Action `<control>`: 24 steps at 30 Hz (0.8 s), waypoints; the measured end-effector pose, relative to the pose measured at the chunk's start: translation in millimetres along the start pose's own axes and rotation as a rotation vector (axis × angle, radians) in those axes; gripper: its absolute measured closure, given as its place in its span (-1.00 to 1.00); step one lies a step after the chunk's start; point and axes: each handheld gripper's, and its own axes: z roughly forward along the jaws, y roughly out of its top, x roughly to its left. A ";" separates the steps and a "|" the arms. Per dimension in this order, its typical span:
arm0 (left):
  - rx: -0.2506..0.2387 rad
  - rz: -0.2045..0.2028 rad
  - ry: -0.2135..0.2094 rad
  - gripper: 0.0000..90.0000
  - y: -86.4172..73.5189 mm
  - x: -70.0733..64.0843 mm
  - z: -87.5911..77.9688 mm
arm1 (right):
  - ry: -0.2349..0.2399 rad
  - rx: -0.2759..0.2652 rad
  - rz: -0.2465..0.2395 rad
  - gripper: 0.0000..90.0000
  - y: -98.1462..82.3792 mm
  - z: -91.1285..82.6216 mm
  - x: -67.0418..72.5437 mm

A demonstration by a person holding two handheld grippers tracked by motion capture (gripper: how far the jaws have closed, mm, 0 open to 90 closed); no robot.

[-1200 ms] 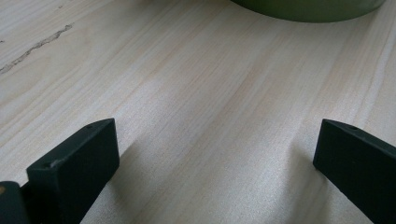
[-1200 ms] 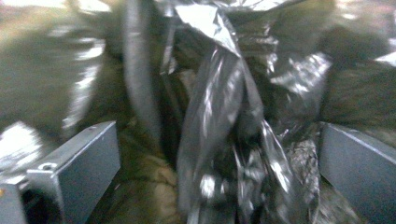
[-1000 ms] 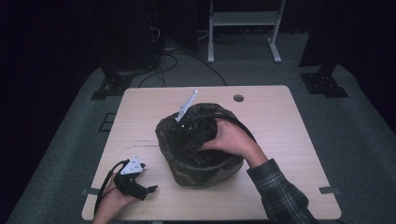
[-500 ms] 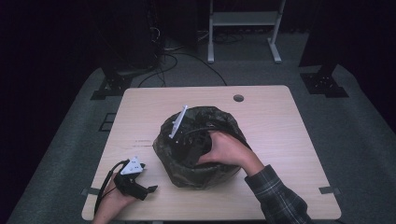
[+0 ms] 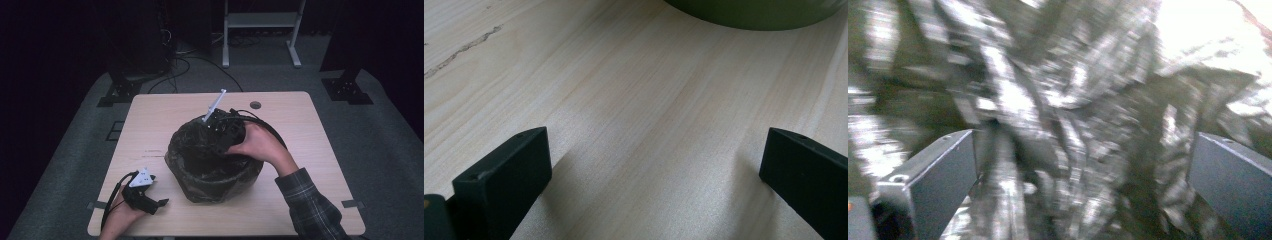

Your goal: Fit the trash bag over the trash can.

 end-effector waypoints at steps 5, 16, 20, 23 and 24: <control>-0.001 -0.001 0.001 -1.00 0.0 0.0 0.1 | -0.036 0.045 0.030 -1.00 3.2 7.0 -9.2; -0.001 -0.001 0.001 -1.00 -0.1 -0.3 0.0 | -0.008 -0.033 -0.005 -1.00 -16.9 -18.6 0.4; -0.001 -0.002 0.001 -1.00 -0.1 -0.3 0.0 | -0.005 -0.014 -0.013 -1.00 -29.2 -23.0 5.6; -0.001 -0.003 0.002 -1.00 0.0 -0.5 0.0 | 0.006 0.008 -0.014 -1.00 -34.5 -16.4 6.8; -0.001 -0.003 0.002 -1.00 0.0 -0.5 0.1 | -0.011 0.025 -0.016 -1.00 -36.4 -13.0 7.5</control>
